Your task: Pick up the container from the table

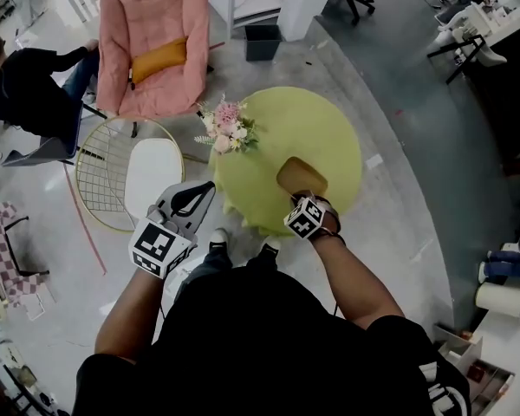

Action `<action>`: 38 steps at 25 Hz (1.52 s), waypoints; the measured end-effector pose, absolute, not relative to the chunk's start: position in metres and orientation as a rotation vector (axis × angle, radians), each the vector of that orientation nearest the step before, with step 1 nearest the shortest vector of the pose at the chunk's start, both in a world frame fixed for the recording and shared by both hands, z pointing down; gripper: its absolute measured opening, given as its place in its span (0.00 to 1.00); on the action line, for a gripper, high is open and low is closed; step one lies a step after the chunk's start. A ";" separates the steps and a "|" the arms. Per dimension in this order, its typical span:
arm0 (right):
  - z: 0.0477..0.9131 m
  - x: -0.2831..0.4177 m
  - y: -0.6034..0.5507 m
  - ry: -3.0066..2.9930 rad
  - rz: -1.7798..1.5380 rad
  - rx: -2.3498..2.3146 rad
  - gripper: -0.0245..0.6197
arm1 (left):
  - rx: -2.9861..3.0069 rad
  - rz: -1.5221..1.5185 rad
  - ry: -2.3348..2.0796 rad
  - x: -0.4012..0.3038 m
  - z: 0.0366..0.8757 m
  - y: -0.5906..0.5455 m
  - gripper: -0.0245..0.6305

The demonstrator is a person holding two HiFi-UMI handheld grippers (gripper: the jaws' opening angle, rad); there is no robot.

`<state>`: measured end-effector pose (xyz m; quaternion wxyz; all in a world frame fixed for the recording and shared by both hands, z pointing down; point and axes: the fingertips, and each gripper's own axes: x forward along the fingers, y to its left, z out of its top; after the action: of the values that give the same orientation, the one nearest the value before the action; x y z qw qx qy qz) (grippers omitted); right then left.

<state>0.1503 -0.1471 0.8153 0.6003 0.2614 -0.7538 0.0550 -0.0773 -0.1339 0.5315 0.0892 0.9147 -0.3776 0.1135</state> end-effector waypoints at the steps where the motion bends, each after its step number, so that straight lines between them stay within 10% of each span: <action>1: 0.814 0.150 -0.146 -1.747 0.124 0.603 0.07 | 2.724 0.336 -1.124 -0.076 0.530 -0.135 0.06; 38: 0.690 0.117 -0.151 -1.887 0.047 0.572 0.06 | 2.784 0.319 -1.123 -0.042 0.513 -0.155 0.06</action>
<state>0.1169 -0.1514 0.6903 0.5520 0.2419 -0.7977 0.0200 -0.0419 -0.1551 0.5134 0.0614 0.9205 -0.3713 0.1054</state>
